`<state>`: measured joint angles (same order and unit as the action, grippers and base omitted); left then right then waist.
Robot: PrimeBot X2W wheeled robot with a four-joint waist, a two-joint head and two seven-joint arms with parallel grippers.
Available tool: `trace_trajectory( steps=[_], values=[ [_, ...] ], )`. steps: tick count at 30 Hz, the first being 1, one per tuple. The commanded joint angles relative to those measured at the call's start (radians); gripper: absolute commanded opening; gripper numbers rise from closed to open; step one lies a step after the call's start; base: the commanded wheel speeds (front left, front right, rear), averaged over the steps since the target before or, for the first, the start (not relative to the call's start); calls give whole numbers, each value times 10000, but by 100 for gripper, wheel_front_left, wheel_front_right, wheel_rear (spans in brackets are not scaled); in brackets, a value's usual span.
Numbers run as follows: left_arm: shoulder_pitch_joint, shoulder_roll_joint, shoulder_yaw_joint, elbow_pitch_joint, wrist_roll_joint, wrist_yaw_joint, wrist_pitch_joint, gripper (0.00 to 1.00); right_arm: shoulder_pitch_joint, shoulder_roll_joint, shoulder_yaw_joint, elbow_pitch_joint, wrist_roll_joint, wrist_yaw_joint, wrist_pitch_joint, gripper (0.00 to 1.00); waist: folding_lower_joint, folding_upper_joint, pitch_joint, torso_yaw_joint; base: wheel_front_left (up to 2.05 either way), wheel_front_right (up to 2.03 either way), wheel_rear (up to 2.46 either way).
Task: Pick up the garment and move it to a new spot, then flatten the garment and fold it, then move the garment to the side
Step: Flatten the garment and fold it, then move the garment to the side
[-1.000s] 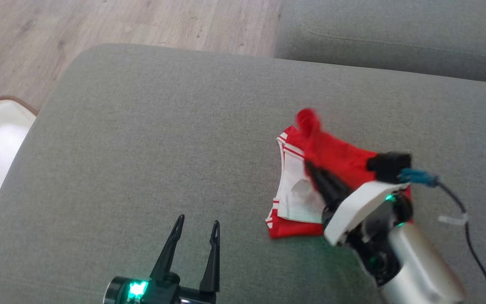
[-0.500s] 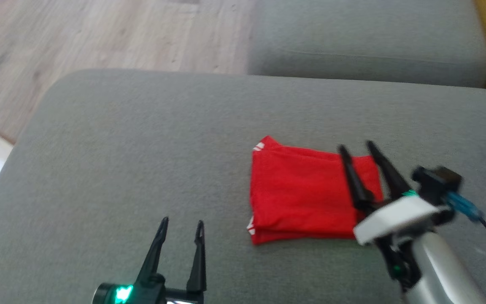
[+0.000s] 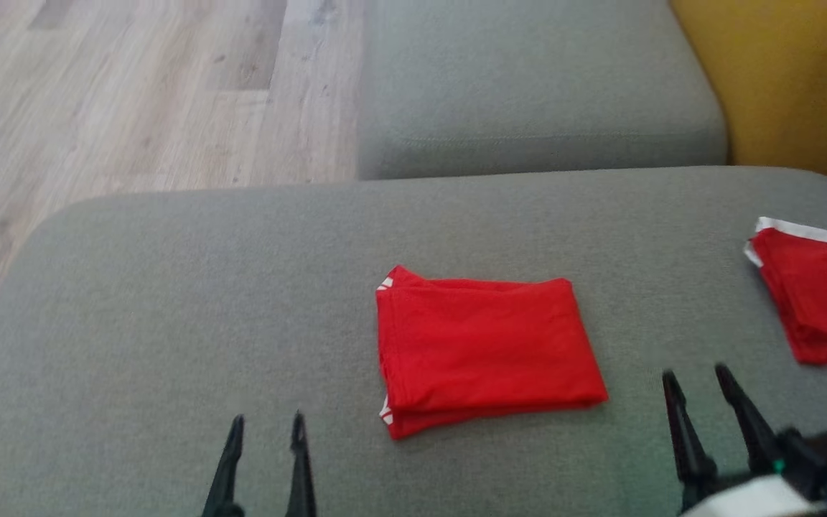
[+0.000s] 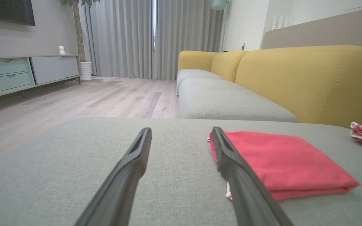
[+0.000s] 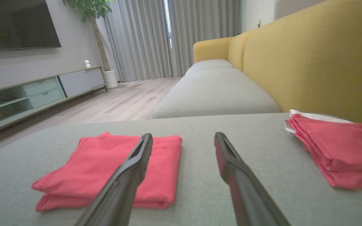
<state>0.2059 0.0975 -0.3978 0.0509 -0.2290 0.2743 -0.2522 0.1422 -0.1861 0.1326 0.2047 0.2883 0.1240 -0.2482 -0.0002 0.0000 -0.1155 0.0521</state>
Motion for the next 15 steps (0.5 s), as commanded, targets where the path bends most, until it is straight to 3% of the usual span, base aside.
trace_trajectory(
  steps=[1,15],
  values=[
    [-163,-107,488,-250,23,53,-95,100,-107,-224,154,-462,-154,67,-132,100,2,0,-113,-131,0,0,0],
    [177,-194,1130,1,440,-378,-95,100,336,-189,321,-458,-338,67,-134,100,2,0,-185,-295,0,0,0]
  ],
)
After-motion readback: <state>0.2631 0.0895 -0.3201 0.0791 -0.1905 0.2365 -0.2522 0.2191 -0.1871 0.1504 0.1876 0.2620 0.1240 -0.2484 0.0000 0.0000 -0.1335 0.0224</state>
